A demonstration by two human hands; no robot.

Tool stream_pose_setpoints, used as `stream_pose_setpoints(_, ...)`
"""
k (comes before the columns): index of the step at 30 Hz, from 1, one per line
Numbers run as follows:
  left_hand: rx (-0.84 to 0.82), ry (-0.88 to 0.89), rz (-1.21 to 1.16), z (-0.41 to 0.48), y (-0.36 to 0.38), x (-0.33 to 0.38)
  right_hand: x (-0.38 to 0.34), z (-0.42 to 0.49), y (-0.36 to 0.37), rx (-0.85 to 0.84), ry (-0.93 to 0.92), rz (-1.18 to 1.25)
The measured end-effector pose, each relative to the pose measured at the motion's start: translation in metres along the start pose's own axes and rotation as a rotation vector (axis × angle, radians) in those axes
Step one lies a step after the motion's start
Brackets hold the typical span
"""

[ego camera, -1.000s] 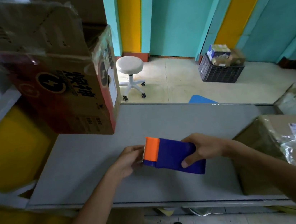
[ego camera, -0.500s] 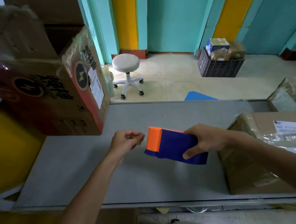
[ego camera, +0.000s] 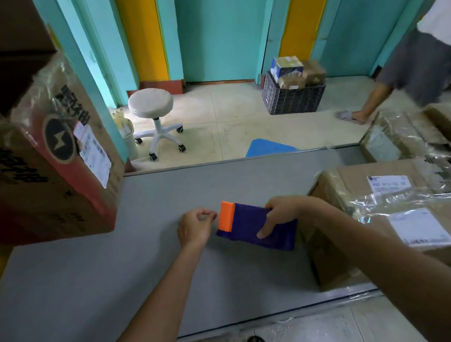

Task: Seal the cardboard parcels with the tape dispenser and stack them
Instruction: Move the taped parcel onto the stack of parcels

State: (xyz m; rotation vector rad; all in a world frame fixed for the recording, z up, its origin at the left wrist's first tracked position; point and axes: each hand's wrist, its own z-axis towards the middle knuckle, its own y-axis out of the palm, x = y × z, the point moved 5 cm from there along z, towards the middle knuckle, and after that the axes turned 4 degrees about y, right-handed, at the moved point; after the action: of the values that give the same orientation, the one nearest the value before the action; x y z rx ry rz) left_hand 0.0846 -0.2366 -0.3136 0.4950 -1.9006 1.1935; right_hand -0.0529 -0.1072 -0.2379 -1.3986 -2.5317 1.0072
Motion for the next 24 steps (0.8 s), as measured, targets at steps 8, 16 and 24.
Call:
stream_pose_setpoints(8,0.027,0.136,-0.036,0.006,0.008,0.013,0.005,0.014,-0.026,-0.083,0.131,0.123)
stream_pose_setpoints(16,0.032,0.229,-0.129,0.005,0.007,0.002,-0.004,0.029,-0.025,0.139,-0.004,-0.124)
stream_pose_setpoints(24,-0.118,0.396,0.085,0.006,0.013,-0.015,0.018,0.053,0.004,0.378,0.008,-0.283)
